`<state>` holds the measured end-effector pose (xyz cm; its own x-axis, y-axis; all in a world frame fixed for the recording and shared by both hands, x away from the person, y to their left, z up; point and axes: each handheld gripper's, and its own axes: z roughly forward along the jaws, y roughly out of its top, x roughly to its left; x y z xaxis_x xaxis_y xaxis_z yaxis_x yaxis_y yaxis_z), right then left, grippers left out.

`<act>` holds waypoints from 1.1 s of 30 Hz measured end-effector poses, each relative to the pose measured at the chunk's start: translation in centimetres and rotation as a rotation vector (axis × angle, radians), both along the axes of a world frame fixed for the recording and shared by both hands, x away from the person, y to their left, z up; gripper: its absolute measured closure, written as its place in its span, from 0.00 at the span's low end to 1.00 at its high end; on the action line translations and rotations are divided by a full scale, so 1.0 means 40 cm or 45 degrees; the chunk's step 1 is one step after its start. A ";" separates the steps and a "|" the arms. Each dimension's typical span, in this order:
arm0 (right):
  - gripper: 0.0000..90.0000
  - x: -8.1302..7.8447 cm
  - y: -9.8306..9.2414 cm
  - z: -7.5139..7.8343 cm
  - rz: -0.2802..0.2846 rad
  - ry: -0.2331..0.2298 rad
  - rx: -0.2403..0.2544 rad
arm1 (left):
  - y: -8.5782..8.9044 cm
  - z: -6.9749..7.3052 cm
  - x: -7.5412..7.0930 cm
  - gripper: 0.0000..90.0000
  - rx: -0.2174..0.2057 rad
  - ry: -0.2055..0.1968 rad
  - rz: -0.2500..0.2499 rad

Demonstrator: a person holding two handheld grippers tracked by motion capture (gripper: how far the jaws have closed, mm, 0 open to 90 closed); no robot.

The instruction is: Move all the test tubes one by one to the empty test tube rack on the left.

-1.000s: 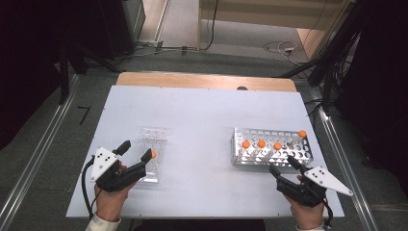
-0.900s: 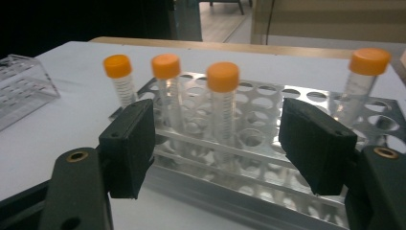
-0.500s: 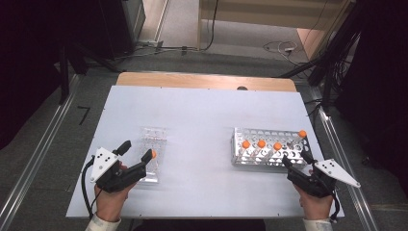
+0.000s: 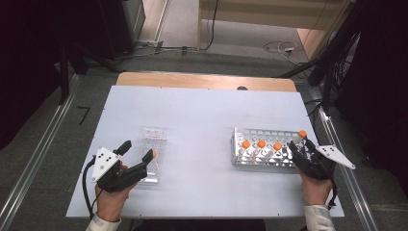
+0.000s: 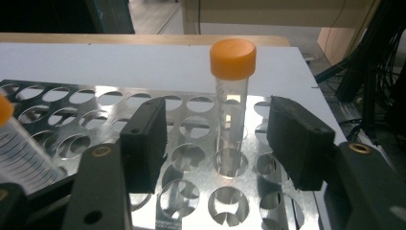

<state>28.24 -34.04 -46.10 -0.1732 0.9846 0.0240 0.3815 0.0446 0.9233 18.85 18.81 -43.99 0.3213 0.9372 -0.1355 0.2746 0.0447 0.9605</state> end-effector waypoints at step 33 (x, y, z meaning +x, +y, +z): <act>0.80 0.041 0.004 -0.005 -0.063 -0.029 -0.039 | 0.000 0.000 -0.002 0.24 0.002 -0.008 -0.001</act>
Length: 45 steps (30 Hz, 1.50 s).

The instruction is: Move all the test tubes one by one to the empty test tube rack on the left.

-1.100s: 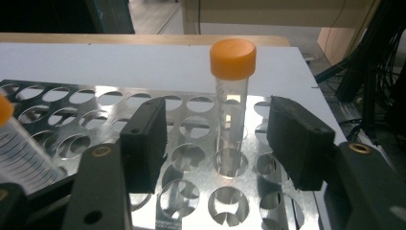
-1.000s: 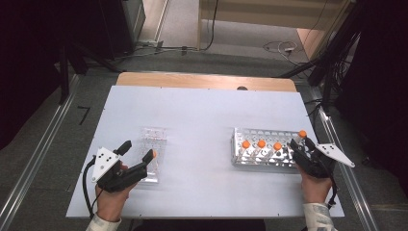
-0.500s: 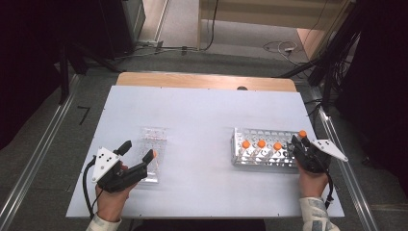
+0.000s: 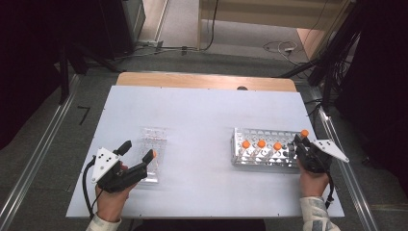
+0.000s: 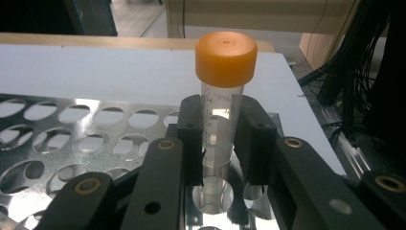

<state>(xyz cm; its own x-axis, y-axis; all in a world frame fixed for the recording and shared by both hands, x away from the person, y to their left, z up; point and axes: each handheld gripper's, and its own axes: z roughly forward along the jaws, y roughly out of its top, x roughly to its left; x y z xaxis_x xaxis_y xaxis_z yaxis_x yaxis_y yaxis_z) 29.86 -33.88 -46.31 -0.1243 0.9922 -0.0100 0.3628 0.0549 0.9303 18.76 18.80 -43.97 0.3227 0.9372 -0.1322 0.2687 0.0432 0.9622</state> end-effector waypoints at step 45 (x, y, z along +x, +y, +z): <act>0.80 -0.256 0.170 0.062 0.498 -0.054 0.055 | -0.038 0.024 -0.025 0.24 0.001 -0.032 -0.118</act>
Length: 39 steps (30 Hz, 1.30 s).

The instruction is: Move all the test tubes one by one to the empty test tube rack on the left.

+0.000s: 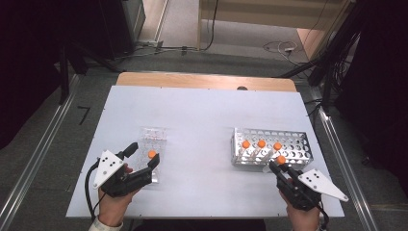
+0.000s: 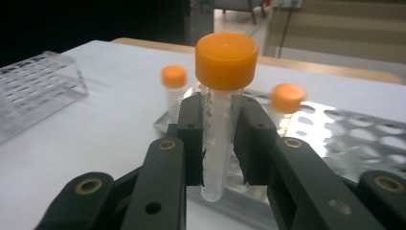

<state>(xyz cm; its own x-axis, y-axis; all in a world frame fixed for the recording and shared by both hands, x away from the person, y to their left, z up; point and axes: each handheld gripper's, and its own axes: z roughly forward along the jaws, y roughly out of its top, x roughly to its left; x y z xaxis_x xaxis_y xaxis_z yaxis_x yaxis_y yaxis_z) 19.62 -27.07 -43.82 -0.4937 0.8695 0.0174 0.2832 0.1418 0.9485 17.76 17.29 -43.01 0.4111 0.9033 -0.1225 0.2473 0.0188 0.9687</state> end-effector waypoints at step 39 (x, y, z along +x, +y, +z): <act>0.80 -0.019 0.339 -0.064 0.486 0.058 -0.125 | -0.150 -0.022 -0.015 0.28 0.059 0.014 -0.261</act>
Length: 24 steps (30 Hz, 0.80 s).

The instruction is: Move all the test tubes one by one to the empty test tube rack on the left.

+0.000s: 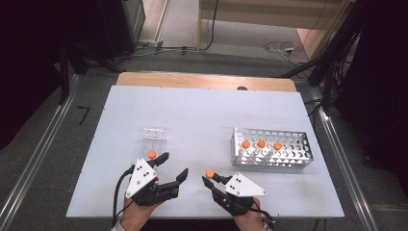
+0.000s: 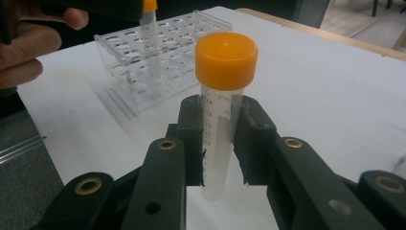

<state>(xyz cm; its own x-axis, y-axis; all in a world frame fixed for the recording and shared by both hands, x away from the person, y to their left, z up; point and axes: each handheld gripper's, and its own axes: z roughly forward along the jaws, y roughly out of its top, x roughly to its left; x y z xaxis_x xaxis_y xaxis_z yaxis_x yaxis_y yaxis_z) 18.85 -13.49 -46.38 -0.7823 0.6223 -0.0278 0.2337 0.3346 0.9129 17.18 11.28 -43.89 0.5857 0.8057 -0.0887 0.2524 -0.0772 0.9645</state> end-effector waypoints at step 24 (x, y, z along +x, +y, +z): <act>0.80 -0.010 0.058 -0.007 0.080 0.016 -0.018 | -0.088 -0.027 -0.013 0.63 0.043 -0.005 -0.210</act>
